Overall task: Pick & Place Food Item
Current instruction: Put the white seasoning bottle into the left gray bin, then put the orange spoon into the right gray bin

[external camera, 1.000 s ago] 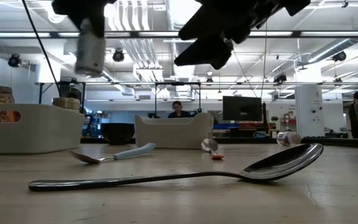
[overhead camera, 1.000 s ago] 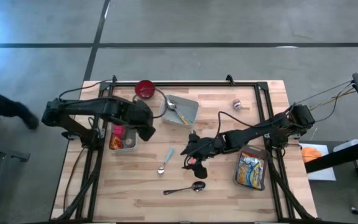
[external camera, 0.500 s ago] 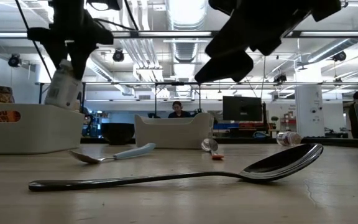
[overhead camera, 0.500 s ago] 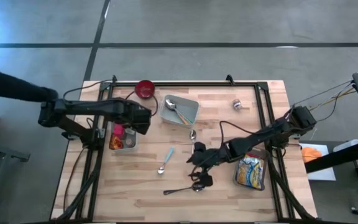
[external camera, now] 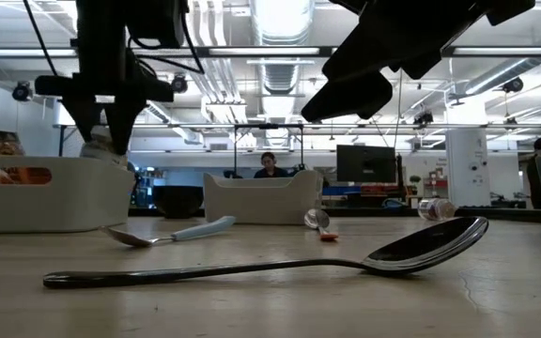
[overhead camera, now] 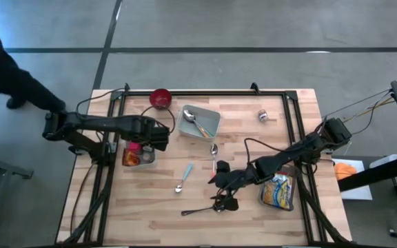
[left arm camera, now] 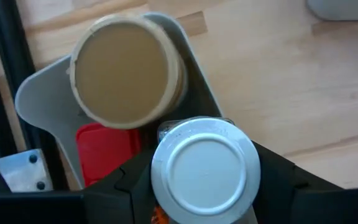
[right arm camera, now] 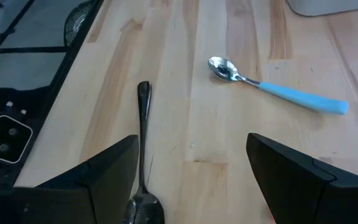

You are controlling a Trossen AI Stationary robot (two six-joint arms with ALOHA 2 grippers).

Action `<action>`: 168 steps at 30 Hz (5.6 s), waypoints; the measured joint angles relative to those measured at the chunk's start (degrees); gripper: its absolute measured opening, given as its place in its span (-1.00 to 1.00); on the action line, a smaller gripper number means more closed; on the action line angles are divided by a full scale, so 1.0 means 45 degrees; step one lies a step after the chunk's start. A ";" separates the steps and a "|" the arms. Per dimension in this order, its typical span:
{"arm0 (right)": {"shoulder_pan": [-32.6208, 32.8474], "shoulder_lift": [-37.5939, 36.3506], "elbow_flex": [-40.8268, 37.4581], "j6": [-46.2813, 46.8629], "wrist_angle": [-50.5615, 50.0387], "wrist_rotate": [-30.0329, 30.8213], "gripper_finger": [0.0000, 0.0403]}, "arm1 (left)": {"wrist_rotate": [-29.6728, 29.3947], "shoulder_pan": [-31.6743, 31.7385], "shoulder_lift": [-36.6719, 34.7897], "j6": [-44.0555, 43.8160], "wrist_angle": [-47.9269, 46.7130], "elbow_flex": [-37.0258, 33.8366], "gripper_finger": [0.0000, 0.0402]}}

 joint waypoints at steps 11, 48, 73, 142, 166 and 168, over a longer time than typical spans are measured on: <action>0.0211 0.0000 0.0000 -0.0044 -0.0005 -0.0011 0.46 | 0.0061 0.0000 0.0003 -0.0774 0.0913 -0.0813 -0.05; 0.0541 0.0000 0.0044 -0.0045 -0.0013 -0.0045 0.46 | 0.0421 0.0000 0.0007 -0.1441 0.0874 -0.1049 0.84; 0.0258 -0.2288 0.0055 0.1281 -0.2598 0.3239 0.46 | 0.0272 -0.0049 -0.0911 -0.0157 -0.1418 0.0184 0.85; -0.3899 0.5246 0.7082 0.9207 -1.2258 0.1344 0.46 | 0.0325 -0.3512 -0.1887 0.3874 0.5727 0.0111 0.85; -0.3972 0.5187 0.5297 0.8928 -0.9888 0.1004 -0.68 | 0.0325 -0.3517 -0.1887 0.3808 0.5693 0.0106 0.85; -0.3981 0.5187 0.5085 0.8850 -0.9657 0.0889 -0.80 | 0.0325 -0.3517 -0.1887 0.3808 0.5693 0.0106 0.85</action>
